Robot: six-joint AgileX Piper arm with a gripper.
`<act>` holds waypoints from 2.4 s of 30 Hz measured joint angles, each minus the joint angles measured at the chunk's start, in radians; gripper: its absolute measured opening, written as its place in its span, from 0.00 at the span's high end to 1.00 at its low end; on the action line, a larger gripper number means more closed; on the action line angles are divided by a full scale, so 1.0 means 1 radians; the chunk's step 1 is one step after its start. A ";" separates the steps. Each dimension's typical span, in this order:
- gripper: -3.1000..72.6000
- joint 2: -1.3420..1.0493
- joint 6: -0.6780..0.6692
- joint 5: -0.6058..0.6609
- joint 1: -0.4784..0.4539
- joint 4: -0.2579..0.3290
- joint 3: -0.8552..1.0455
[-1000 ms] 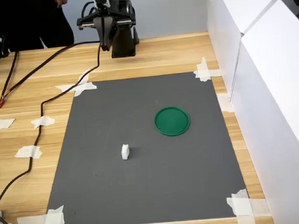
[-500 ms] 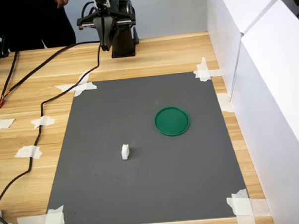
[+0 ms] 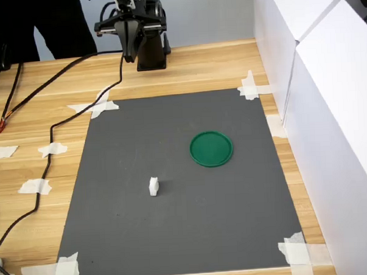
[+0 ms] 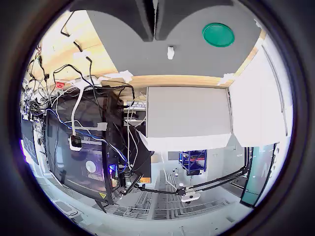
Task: Grasp a white terminal and put it on the green lid.
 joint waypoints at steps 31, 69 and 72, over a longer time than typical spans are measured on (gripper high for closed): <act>0.98 0.032 0.000 0.089 0.000 0.000 -0.044; 0.98 1.167 -0.012 0.758 0.000 -0.013 -0.937; 0.98 1.247 -0.014 0.828 0.000 -0.013 -1.024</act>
